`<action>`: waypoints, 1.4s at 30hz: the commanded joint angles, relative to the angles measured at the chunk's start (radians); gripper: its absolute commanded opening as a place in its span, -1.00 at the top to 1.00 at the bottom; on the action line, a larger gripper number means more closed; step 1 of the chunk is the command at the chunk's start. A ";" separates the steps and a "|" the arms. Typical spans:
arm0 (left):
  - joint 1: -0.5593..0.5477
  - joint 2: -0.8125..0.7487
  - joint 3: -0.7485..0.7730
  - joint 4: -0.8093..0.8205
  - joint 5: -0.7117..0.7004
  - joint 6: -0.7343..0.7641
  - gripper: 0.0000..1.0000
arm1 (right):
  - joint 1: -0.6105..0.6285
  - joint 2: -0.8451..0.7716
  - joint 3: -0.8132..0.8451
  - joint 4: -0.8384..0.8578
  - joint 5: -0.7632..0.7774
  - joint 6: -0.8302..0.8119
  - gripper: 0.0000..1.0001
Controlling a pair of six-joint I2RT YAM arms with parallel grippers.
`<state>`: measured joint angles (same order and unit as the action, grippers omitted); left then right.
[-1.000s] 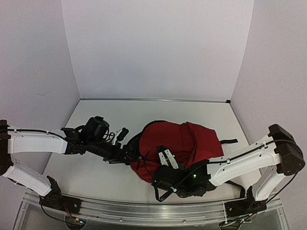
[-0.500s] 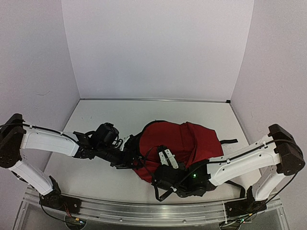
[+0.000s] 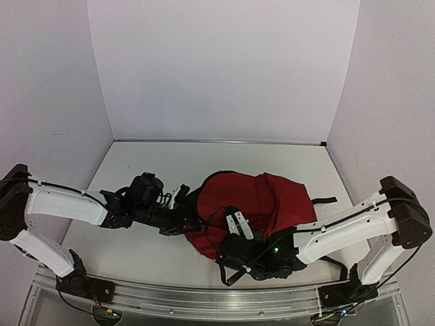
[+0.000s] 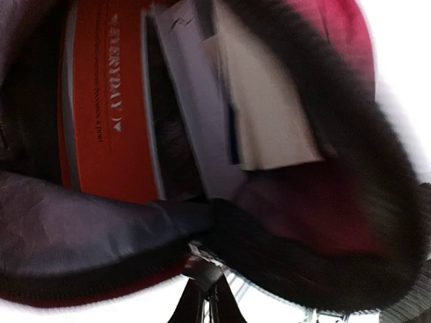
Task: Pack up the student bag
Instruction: Zip the student bag at the center of the board.
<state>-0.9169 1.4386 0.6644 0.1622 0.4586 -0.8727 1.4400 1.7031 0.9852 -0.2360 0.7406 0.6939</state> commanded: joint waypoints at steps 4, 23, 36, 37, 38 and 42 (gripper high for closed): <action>0.043 -0.108 -0.014 0.014 -0.044 -0.109 1.00 | -0.032 0.011 -0.022 -0.051 0.049 0.019 1.00; 0.207 -0.231 0.010 -0.180 0.024 -0.024 1.00 | -0.013 -0.037 0.014 -0.044 -0.014 -0.102 1.00; 0.205 -0.250 0.023 -0.216 0.168 0.034 1.00 | -0.038 0.007 0.196 -0.027 -0.077 -0.229 -0.16; 0.205 -0.250 0.024 -0.219 0.171 0.034 1.00 | -0.048 0.015 0.208 -0.014 -0.098 -0.248 -0.20; 0.205 -0.251 0.025 -0.221 0.174 0.035 1.00 | -0.056 0.023 0.219 0.002 -0.116 -0.268 -0.25; 0.205 -0.260 0.026 -0.225 0.180 0.035 1.00 | -0.080 0.075 0.267 0.046 -0.175 -0.340 -0.40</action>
<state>-0.7189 1.2126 0.6472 -0.0564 0.6100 -0.8600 1.3847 1.7215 1.1919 -0.2347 0.6273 0.4428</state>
